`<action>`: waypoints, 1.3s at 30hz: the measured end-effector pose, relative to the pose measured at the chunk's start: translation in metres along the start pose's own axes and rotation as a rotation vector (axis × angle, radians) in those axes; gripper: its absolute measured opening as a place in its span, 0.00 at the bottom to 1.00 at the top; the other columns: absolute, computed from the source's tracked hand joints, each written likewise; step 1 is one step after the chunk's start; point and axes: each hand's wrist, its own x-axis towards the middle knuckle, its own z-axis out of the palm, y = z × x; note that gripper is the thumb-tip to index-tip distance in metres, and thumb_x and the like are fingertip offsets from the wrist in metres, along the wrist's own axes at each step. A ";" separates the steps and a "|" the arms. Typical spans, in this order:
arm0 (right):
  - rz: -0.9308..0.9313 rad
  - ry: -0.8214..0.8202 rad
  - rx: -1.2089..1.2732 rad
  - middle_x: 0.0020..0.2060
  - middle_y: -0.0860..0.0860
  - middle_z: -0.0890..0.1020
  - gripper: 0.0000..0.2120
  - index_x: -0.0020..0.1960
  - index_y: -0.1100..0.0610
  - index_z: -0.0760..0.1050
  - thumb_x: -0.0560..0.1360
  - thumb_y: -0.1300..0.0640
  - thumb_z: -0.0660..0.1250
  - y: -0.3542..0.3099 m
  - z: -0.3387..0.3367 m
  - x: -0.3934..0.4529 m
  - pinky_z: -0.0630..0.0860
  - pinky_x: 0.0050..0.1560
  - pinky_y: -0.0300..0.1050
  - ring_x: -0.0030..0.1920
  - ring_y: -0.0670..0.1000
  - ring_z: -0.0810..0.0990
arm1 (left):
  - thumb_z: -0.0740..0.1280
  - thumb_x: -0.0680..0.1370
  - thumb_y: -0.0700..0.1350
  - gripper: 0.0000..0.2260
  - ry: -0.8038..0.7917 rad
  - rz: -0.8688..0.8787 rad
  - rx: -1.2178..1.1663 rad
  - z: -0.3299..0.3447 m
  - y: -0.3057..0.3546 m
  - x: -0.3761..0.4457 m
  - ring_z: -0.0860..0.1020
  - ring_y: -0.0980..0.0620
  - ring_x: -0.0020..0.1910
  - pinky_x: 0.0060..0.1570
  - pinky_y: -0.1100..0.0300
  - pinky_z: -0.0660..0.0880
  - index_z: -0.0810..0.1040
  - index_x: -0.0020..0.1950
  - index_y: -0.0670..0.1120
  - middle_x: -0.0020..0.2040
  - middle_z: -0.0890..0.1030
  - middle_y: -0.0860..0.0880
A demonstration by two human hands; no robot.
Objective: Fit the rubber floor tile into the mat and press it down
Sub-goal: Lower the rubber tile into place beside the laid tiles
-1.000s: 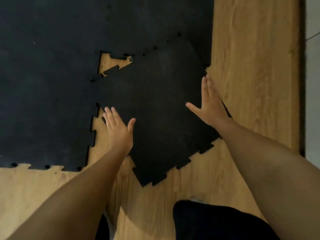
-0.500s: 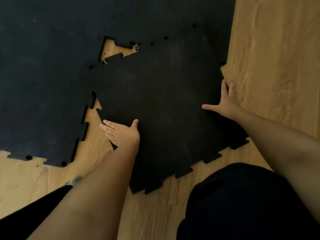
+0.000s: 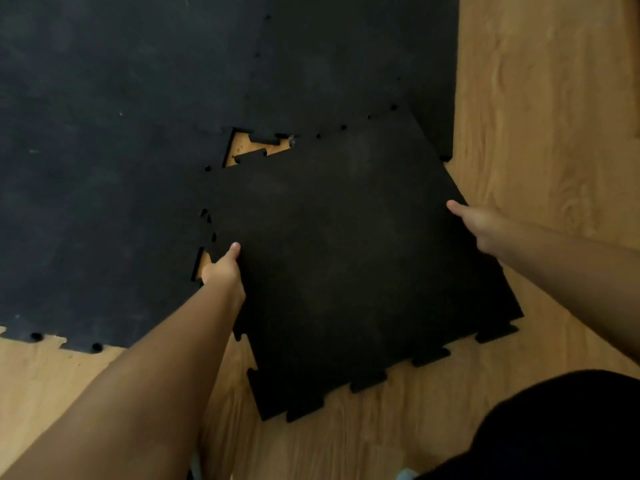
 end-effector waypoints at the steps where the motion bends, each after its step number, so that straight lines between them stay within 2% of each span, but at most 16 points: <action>1: 0.032 0.045 0.015 0.70 0.58 0.67 0.38 0.74 0.58 0.58 0.73 0.41 0.68 0.006 0.002 -0.009 0.64 0.65 0.56 0.66 0.60 0.68 | 0.68 0.76 0.52 0.27 0.024 -0.053 0.043 -0.003 0.011 -0.003 0.73 0.41 0.59 0.42 0.48 0.73 0.64 0.74 0.53 0.70 0.69 0.44; 3: 0.095 0.092 0.053 0.69 0.57 0.68 0.36 0.74 0.56 0.60 0.74 0.38 0.65 0.031 0.008 -0.025 0.66 0.64 0.56 0.64 0.60 0.70 | 0.69 0.76 0.53 0.28 0.076 -0.025 0.156 -0.006 0.025 0.003 0.73 0.42 0.52 0.41 0.50 0.70 0.66 0.73 0.51 0.67 0.71 0.43; 5: 0.109 -0.050 0.090 0.70 0.59 0.68 0.33 0.74 0.58 0.61 0.77 0.37 0.59 0.072 0.020 -0.033 0.66 0.66 0.60 0.66 0.63 0.69 | 0.71 0.74 0.55 0.32 0.055 0.097 0.216 -0.008 0.039 0.015 0.73 0.45 0.49 0.45 0.51 0.69 0.64 0.74 0.48 0.66 0.73 0.43; 7: 0.185 -0.089 0.122 0.70 0.61 0.68 0.33 0.73 0.60 0.61 0.78 0.38 0.56 0.106 0.034 -0.043 0.66 0.68 0.61 0.67 0.63 0.68 | 0.72 0.72 0.56 0.34 -0.007 0.172 0.266 -0.008 0.049 0.024 0.75 0.43 0.54 0.51 0.49 0.72 0.64 0.73 0.46 0.66 0.73 0.42; 10: 0.376 0.223 0.102 0.67 0.58 0.69 0.36 0.73 0.59 0.62 0.75 0.35 0.60 0.124 0.051 -0.060 0.64 0.65 0.56 0.64 0.61 0.69 | 0.73 0.72 0.55 0.36 -0.056 0.197 0.285 -0.001 0.063 0.031 0.71 0.39 0.64 0.56 0.48 0.70 0.62 0.74 0.44 0.68 0.71 0.41; 11: 0.380 0.240 0.080 0.66 0.58 0.70 0.36 0.72 0.58 0.62 0.75 0.35 0.61 0.124 0.053 -0.065 0.63 0.65 0.56 0.63 0.61 0.69 | 0.73 0.73 0.54 0.36 -0.049 0.198 0.287 0.001 0.065 0.032 0.70 0.39 0.65 0.57 0.48 0.69 0.61 0.74 0.44 0.69 0.70 0.41; 17: 0.327 0.156 0.187 0.64 0.59 0.72 0.34 0.70 0.59 0.65 0.76 0.36 0.60 0.128 0.058 -0.062 0.67 0.65 0.58 0.62 0.62 0.71 | 0.72 0.74 0.53 0.35 -0.059 0.163 0.276 0.006 0.067 0.040 0.67 0.38 0.68 0.61 0.46 0.67 0.60 0.75 0.44 0.72 0.68 0.41; 19: 0.324 0.273 0.166 0.53 0.57 0.73 0.32 0.68 0.60 0.66 0.75 0.36 0.61 0.126 0.060 -0.068 0.66 0.62 0.58 0.55 0.60 0.72 | 0.71 0.74 0.53 0.35 -0.070 0.176 0.276 0.006 0.068 0.042 0.68 0.38 0.68 0.63 0.45 0.67 0.60 0.75 0.44 0.71 0.68 0.41; 21: 0.284 0.347 0.147 0.40 0.52 0.68 0.28 0.66 0.59 0.69 0.76 0.38 0.62 0.122 0.060 -0.075 0.66 0.58 0.55 0.43 0.55 0.70 | 0.71 0.74 0.53 0.34 -0.076 0.189 0.271 0.007 0.068 0.045 0.69 0.38 0.67 0.64 0.44 0.67 0.60 0.75 0.45 0.71 0.69 0.41; 22: 0.258 0.348 0.144 0.40 0.51 0.69 0.27 0.66 0.58 0.70 0.77 0.39 0.61 0.122 0.061 -0.078 0.66 0.56 0.53 0.42 0.54 0.69 | 0.71 0.75 0.53 0.34 -0.076 0.200 0.274 0.007 0.068 0.045 0.69 0.39 0.67 0.65 0.44 0.68 0.60 0.75 0.45 0.70 0.69 0.41; 25: 0.194 0.369 0.138 0.57 0.53 0.76 0.26 0.68 0.55 0.69 0.78 0.39 0.60 0.122 0.062 -0.088 0.66 0.60 0.53 0.54 0.55 0.74 | 0.70 0.75 0.52 0.33 -0.090 0.253 0.280 0.004 0.064 0.042 0.70 0.40 0.66 0.65 0.44 0.68 0.60 0.75 0.45 0.70 0.69 0.41; 28: 0.193 0.379 0.216 0.49 0.49 0.75 0.23 0.65 0.55 0.71 0.78 0.41 0.60 0.121 0.060 -0.088 0.65 0.53 0.48 0.45 0.50 0.73 | 0.69 0.76 0.52 0.27 -0.113 0.328 0.242 -0.001 0.060 0.040 0.74 0.44 0.61 0.62 0.45 0.72 0.65 0.71 0.45 0.66 0.73 0.43; 30: 0.206 0.358 0.272 0.48 0.47 0.74 0.21 0.63 0.54 0.71 0.78 0.40 0.60 0.127 0.058 -0.085 0.67 0.53 0.48 0.47 0.50 0.73 | 0.69 0.76 0.52 0.25 -0.115 0.367 0.229 -0.004 0.058 0.036 0.75 0.46 0.58 0.61 0.46 0.74 0.67 0.69 0.45 0.62 0.74 0.44; 33: 0.230 0.350 0.336 0.41 0.45 0.71 0.15 0.55 0.50 0.70 0.78 0.40 0.60 0.134 0.056 -0.081 0.65 0.47 0.47 0.39 0.46 0.70 | 0.69 0.76 0.53 0.25 -0.092 0.411 0.224 -0.006 0.058 0.033 0.75 0.47 0.58 0.60 0.47 0.75 0.67 0.68 0.46 0.62 0.74 0.45; 37: 0.220 0.312 0.369 0.47 0.46 0.73 0.21 0.64 0.52 0.71 0.78 0.40 0.60 0.125 0.055 -0.076 0.66 0.50 0.48 0.47 0.48 0.73 | 0.69 0.76 0.54 0.24 -0.119 0.432 0.221 0.002 0.064 0.035 0.76 0.47 0.57 0.59 0.48 0.75 0.68 0.67 0.47 0.62 0.75 0.45; 39: 0.215 0.248 0.340 0.54 0.49 0.74 0.23 0.68 0.53 0.69 0.78 0.42 0.60 0.118 0.055 -0.070 0.66 0.54 0.49 0.52 0.51 0.74 | 0.68 0.76 0.54 0.25 -0.101 0.405 0.253 0.007 0.068 0.038 0.76 0.46 0.58 0.60 0.47 0.75 0.67 0.70 0.46 0.64 0.75 0.44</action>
